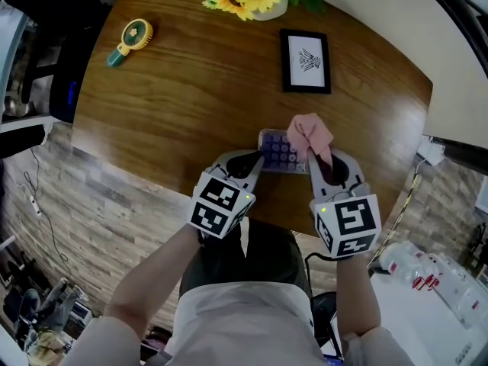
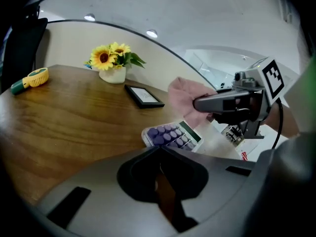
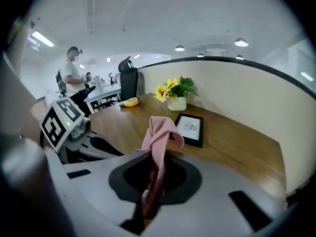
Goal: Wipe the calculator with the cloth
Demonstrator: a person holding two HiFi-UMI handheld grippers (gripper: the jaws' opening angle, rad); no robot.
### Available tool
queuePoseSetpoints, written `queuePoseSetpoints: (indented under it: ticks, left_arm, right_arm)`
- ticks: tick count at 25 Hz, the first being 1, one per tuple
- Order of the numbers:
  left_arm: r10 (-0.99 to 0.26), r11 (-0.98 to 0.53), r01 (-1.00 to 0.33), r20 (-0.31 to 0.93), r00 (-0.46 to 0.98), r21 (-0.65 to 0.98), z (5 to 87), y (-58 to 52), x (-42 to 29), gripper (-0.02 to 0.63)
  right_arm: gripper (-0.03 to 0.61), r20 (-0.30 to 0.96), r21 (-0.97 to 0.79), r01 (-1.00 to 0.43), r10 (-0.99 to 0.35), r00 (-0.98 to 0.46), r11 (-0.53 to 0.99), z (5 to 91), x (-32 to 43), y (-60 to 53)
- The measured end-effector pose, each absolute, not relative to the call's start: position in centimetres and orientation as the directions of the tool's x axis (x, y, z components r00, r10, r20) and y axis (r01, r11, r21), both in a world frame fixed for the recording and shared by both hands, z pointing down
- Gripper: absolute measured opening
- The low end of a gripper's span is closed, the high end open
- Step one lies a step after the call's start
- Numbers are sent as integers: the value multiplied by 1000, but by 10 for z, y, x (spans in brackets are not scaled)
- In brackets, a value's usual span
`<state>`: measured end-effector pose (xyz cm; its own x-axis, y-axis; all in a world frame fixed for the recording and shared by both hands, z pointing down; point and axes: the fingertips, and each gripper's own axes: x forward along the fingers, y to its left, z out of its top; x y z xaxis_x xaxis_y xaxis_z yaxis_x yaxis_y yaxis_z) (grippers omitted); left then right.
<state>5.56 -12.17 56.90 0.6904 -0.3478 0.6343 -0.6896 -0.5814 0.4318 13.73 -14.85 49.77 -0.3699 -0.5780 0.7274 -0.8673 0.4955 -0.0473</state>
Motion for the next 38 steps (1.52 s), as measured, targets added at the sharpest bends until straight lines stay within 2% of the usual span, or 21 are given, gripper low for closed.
queuePoseSetpoints:
  ticks: [2,6,16,23,27,30,35,38]
  left_arm:
    - [-350,-586,-689,633,691,428,569,-122,55,8]
    - [-363,-587,-695,631,685,416,570,-125,55,8]
    - [-378,-603,-691,620,687,398,571,-123,54,9]
    - [-376,-619,-680,611,697,394,571,-123,54,9]
    - [-374,-627,-675,610,698,388,571,-124,54,9]
    - [-372,-625,-676,613,697,390,571,-123,55,9]
    - [-369,-621,-677,614,698,396,570,-123,55,8]
    - [-374,-613,-679,608,700,405,569,-124,55,8]
  right_arm:
    - [23,712,-88,-833,-550,-436,547,501,106,-143]
    - [23,762,-111,-801,-466,-449,589,543,75,-128]
    - [23,805,-84,-811,-441,-397,579,562,91,-114]
    - [21,826,-40,-862,-468,-313,505,562,129,-111]
    - [21,850,36,-895,-484,-206,444,563,165,-106]
    - [21,830,66,-914,-530,-172,400,546,184,-111]
    - [21,727,29,-931,-646,-230,364,498,172,-135]
    - [21,699,-25,-906,-641,-317,422,498,133,-134]
